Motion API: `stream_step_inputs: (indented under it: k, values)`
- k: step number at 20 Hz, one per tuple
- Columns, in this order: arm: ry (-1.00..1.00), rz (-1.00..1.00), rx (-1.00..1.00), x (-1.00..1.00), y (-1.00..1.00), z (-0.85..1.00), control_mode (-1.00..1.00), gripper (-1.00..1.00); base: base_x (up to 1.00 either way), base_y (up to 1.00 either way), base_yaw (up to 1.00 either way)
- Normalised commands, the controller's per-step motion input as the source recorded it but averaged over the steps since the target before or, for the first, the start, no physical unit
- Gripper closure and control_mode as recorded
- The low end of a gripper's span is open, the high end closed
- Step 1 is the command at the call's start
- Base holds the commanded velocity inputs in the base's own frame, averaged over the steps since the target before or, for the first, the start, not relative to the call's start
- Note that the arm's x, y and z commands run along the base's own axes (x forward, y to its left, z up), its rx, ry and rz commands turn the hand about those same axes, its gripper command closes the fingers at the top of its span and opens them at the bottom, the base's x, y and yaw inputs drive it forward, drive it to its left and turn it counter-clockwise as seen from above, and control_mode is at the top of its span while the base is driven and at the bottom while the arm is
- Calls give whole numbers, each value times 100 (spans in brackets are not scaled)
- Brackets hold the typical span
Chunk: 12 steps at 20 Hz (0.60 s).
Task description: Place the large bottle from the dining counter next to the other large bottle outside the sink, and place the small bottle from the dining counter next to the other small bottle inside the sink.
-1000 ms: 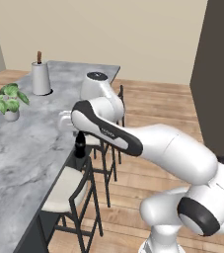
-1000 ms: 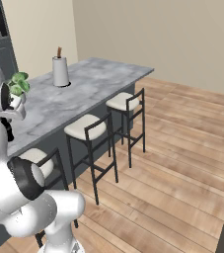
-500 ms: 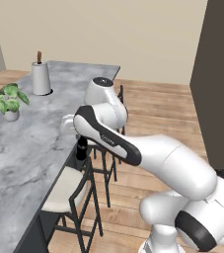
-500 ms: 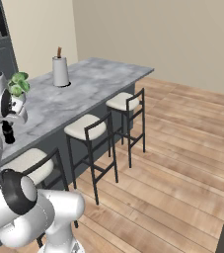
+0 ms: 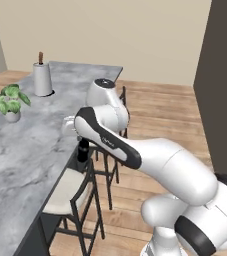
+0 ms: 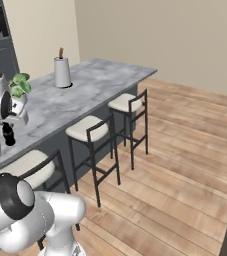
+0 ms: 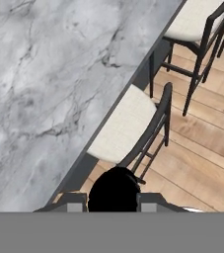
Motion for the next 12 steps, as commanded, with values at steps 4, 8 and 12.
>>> stream_step_inputs:
  k: [4,8,12]
  values:
    - [0,0,0,0,0,0,100,100,-8,40,27]
    - [0,0,0,0,0,0,100,100,-17,47,40]
    - [0,0,0,0,0,0,100,100,-3,37,45]
